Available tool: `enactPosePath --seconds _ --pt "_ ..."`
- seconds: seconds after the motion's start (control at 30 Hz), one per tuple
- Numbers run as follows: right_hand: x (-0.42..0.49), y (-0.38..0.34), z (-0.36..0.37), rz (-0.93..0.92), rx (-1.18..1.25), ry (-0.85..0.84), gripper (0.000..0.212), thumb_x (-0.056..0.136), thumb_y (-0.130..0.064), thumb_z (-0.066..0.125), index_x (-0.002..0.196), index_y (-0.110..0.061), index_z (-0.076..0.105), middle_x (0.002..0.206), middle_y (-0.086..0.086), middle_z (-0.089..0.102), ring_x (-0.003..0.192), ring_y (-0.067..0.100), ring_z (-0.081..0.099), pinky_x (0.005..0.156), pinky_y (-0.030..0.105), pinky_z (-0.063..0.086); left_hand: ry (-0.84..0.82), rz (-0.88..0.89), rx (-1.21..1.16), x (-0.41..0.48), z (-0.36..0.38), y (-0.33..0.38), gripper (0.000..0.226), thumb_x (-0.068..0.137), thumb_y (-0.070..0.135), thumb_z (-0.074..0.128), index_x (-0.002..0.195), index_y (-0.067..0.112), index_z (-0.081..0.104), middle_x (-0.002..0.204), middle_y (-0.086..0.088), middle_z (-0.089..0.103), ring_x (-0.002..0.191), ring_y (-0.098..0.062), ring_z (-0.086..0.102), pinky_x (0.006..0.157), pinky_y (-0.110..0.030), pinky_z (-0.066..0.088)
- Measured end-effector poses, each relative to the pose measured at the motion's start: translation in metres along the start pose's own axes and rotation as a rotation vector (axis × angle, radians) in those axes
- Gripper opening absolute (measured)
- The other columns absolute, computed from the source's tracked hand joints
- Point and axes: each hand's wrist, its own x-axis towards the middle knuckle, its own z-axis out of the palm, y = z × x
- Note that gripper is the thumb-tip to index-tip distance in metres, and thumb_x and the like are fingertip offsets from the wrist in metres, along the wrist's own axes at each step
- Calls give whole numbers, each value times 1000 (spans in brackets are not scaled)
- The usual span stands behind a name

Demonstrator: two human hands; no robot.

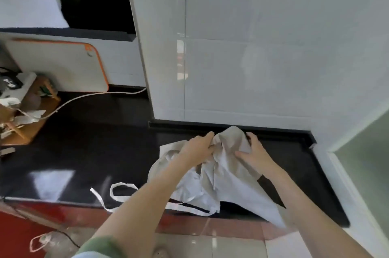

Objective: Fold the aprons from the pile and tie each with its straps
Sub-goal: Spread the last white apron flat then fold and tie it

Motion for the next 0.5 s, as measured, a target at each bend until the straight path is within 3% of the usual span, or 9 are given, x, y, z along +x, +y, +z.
enactPosePath --seconds 0.07,0.13,0.17,0.23,0.3,0.4,0.47,0.5 --pt "-21 21 -19 53 26 -60 49 91 -33 63 134 -26 42 124 -4 54 107 16 55 82 32 46 -16 -7 -4 -10 10 25 16 100 28 38 92 14 35 71 -3 48 69 -26 48 53 -33 33" --pt "-44 34 -38 20 -22 -4 13 95 -27 54 107 -24 56 100 -6 60 87 11 57 70 27 43 -60 24 -31 -26 14 52 21 98 28 41 81 16 37 72 1 49 67 -20 46 56 -30 33" --pt "-50 38 -43 -19 -52 33 9 96 -22 49 92 -22 57 87 -6 58 76 11 53 64 26 39 -82 38 -51 -32 17 61 22 96 27 42 76 18 37 72 4 49 66 -16 45 57 -28 33" --pt "-66 43 -54 -62 -71 85 26 98 -16 44 72 -18 48 70 -4 48 63 12 40 58 25 28 -187 79 -56 -45 23 74 16 93 26 44 77 21 43 77 7 54 72 -15 50 61 -24 38" --pt "-82 45 -63 -90 -73 91 28 99 -14 45 72 -15 50 68 -1 48 64 13 39 58 26 27 -355 103 -22 -54 31 77 13 91 32 49 93 20 54 92 6 62 87 -18 59 75 -26 47" --pt "-100 45 -71 -156 -73 77 20 98 -12 48 82 -14 60 76 2 59 70 13 46 63 27 33 -656 102 -16 -59 35 76 41 86 48 61 114 19 57 109 9 60 106 -12 56 94 -28 46" --pt "-108 39 -72 -210 -33 57 22 95 -10 49 79 -18 61 68 -8 56 68 9 47 66 26 35 -639 88 -149 -62 27 78 40 89 55 57 110 21 59 113 7 59 108 -13 55 97 -30 44" --pt "-114 36 -72 -230 -12 40 24 94 -8 49 78 -20 62 67 -12 56 68 8 49 68 25 37 -529 84 -279 -64 24 79 38 89 57 57 106 24 58 112 7 59 108 -13 56 97 -32 45"
